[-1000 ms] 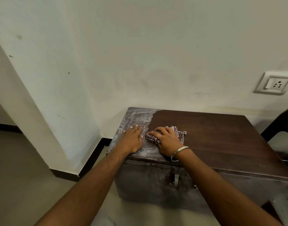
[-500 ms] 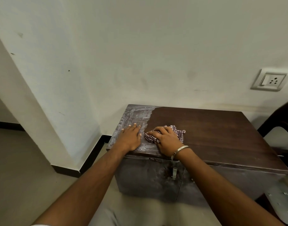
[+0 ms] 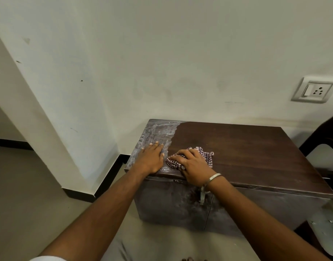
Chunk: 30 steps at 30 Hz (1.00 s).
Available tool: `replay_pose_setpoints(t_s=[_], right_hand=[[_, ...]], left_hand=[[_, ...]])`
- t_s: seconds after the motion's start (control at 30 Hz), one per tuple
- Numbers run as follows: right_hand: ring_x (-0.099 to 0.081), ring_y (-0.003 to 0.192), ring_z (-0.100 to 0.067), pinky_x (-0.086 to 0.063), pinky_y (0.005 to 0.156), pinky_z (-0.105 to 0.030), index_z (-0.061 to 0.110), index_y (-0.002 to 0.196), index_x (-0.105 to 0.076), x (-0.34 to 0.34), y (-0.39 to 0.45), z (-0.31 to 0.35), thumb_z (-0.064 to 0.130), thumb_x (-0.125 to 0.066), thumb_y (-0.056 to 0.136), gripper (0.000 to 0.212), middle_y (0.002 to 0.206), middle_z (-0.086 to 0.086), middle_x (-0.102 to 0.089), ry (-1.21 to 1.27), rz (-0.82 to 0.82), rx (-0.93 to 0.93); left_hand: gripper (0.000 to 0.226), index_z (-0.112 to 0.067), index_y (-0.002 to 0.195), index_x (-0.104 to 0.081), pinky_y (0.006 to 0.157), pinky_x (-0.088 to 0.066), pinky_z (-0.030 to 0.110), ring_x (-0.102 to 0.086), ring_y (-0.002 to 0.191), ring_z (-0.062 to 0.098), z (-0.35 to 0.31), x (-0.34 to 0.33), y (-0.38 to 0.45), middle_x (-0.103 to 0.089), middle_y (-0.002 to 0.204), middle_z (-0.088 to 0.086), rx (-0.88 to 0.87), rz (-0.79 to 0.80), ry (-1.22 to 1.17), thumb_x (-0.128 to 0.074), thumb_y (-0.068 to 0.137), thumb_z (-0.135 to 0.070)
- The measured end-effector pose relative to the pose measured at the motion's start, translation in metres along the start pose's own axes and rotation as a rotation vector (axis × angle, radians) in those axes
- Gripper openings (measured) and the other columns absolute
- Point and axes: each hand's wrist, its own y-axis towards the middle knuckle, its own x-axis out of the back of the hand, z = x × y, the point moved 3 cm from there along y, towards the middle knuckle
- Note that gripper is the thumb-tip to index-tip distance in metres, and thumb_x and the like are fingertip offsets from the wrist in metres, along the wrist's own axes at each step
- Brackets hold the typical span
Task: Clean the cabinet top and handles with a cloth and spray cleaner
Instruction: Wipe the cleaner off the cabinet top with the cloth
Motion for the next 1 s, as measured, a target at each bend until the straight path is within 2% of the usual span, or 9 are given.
replay_pose_setpoints(t_s=[0.1,0.3,0.43,0.57,0.77,1.0], right_hand=[[-0.031,0.126,-0.025,-0.028,0.111,-0.038,0.035,0.139,-0.041,0.001,-0.008,-0.004,0.023,-0.047,0.094,0.048,0.14,0.002,-0.04,0.011,0.012,0.053],[-0.032,0.126,-0.027,-0.028,0.11,-0.039,0.032,0.14,-0.041,0.007,0.0,-0.01,0.026,-0.049,0.092,0.049,0.142,0.001,-0.04,-0.015,0.01,-0.018],[-0.034,0.123,-0.026,-0.032,0.107,-0.039,0.034,0.139,-0.043,0.0,-0.006,0.002,0.027,-0.044,0.093,0.046,0.139,0.002,-0.042,-0.004,-0.008,0.052],[-0.033,0.125,-0.025,-0.028,0.11,-0.037,0.035,0.139,-0.042,0.001,-0.016,-0.003,0.024,-0.047,0.094,0.047,0.139,0.002,-0.041,0.005,0.003,0.083],[-0.032,0.125,-0.025,-0.031,0.108,-0.038,0.035,0.14,-0.04,0.003,-0.012,0.006,0.027,-0.046,0.094,0.047,0.141,0.003,-0.04,-0.018,-0.01,0.011],[-0.035,0.123,-0.026,-0.032,0.108,-0.039,0.035,0.139,-0.042,-0.001,-0.023,0.015,0.022,-0.048,0.092,0.049,0.139,0.001,-0.042,-0.009,-0.015,0.111]], left_hand=[[0.056,-0.019,0.156,-0.014,0.122,-0.011,0.046,-0.008,0.15,0.023,0.002,-0.001,-0.001,-0.008,0.164,0.003,0.001,0.004,-0.004,-0.026,0.105,-0.037],[0.056,-0.019,0.156,-0.014,0.122,-0.011,0.046,-0.008,0.15,0.023,0.002,-0.002,0.0,-0.008,0.164,0.003,-0.012,0.0,0.003,-0.025,0.104,-0.038],[0.056,-0.019,0.156,-0.014,0.122,-0.012,0.046,-0.008,0.15,0.023,0.004,-0.003,0.002,-0.008,0.164,0.002,-0.013,0.0,0.003,-0.026,0.104,-0.038],[0.056,-0.019,0.156,-0.013,0.122,-0.011,0.045,-0.008,0.15,0.022,0.005,-0.003,-0.001,-0.008,0.164,0.002,-0.017,-0.001,0.0,-0.025,0.105,-0.037],[0.055,-0.02,0.156,-0.013,0.122,-0.008,0.046,-0.006,0.151,0.022,0.006,-0.003,-0.008,-0.007,0.164,0.002,-0.016,-0.004,-0.015,-0.026,0.105,-0.036],[0.055,-0.02,0.156,-0.013,0.122,-0.009,0.047,-0.007,0.151,0.023,0.006,-0.002,-0.01,-0.008,0.164,0.003,-0.012,-0.007,-0.013,-0.026,0.105,-0.036]])
